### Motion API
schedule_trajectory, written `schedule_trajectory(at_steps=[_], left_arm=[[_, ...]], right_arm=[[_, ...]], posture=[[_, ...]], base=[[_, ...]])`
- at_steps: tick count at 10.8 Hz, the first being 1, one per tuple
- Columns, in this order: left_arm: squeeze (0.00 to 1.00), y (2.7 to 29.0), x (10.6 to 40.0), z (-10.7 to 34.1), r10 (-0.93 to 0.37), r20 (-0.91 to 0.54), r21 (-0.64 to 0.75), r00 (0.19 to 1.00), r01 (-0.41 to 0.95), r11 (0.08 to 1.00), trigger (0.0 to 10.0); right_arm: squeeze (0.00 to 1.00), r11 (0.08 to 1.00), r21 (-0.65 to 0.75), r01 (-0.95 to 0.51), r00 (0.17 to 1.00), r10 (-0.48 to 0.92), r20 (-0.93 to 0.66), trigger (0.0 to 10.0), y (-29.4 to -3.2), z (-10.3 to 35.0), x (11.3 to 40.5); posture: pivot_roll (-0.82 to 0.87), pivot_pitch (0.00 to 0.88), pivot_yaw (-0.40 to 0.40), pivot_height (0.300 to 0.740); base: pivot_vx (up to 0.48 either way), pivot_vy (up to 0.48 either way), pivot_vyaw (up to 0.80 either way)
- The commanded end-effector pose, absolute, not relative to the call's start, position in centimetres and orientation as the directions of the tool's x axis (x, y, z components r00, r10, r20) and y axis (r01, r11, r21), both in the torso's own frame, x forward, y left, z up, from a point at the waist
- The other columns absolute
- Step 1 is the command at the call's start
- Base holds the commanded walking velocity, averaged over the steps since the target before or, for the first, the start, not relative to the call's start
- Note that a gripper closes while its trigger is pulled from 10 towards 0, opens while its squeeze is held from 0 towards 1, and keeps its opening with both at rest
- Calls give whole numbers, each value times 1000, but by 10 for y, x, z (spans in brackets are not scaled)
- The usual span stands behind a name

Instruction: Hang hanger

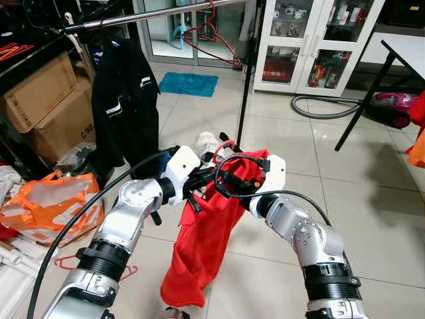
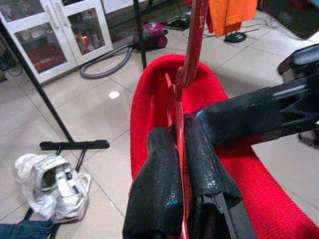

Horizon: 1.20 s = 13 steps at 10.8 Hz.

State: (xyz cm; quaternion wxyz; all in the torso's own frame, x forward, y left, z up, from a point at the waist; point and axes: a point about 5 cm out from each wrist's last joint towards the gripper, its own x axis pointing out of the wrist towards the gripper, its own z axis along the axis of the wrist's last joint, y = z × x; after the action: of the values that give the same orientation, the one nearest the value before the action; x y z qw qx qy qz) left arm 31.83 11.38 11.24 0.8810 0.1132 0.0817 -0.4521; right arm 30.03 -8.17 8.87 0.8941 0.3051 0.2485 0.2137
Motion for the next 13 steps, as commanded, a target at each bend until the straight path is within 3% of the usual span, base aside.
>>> schedule_trajectory(at_steps=[1,6,13], left_arm=[[0,110,319,123,-797,-198,135,570,821,554,10000],[0,114,315,120,-804,-225,135,550,835,533,10000],[0,128,308,97,-780,-368,149,505,861,487,10000]], right_arm=[[0,729,642,-239,790,530,-308,0,-82,91,302],[0,738,631,-239,817,504,-279,0,-93,95,305],[0,742,615,-266,904,413,-107,0,-134,150,326]], posture=[[-53,0,24,740],[-52,0,21,740],[-54,0,30,740]], base=[[0,0,0],[0,0,0],[0,0,0]])
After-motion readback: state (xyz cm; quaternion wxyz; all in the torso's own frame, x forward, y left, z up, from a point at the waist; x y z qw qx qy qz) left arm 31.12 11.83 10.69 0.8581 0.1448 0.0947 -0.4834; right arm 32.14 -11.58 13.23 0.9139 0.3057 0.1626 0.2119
